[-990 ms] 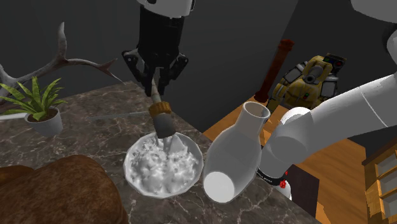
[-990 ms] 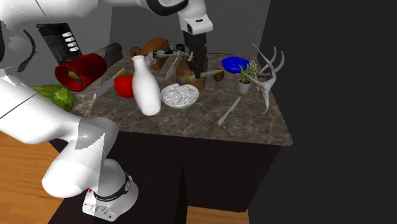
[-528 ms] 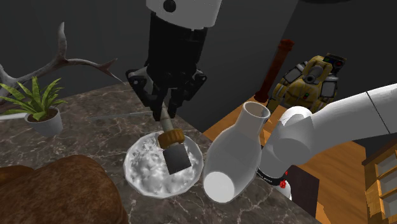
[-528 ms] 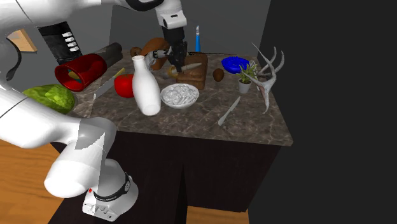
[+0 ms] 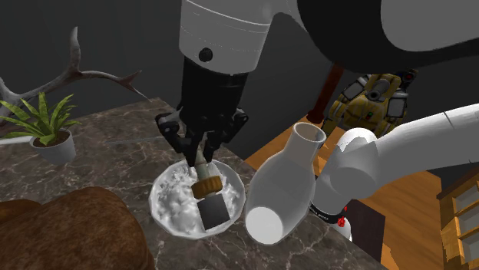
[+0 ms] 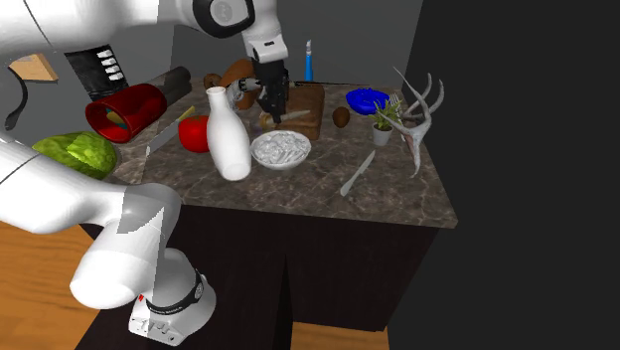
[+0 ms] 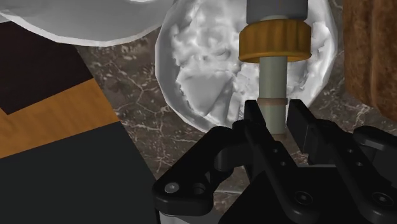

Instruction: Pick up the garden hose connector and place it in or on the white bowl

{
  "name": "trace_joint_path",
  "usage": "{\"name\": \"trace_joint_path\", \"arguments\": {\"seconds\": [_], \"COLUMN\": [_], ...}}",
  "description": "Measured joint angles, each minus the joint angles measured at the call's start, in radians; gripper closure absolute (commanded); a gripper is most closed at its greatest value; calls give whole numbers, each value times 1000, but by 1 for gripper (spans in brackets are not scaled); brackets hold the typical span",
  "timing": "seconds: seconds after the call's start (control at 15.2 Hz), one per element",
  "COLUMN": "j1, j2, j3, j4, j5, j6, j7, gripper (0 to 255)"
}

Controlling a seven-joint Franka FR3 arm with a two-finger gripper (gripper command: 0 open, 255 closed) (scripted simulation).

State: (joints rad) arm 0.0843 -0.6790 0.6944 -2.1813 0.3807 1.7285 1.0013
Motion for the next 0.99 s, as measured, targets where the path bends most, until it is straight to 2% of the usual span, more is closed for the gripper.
{"name": "trace_joint_path", "arguments": {"seconds": [0.46,0.92,0.99], "j1": [15,14,14], "j2": [-18,-13,-13], "j3": [24,33,34], "j4": [-105,-116,-116], "j5": [27,30,30], "j6": [89,107,107], "j7": [-9,-7,-7], "gripper": [255,255,0]}}
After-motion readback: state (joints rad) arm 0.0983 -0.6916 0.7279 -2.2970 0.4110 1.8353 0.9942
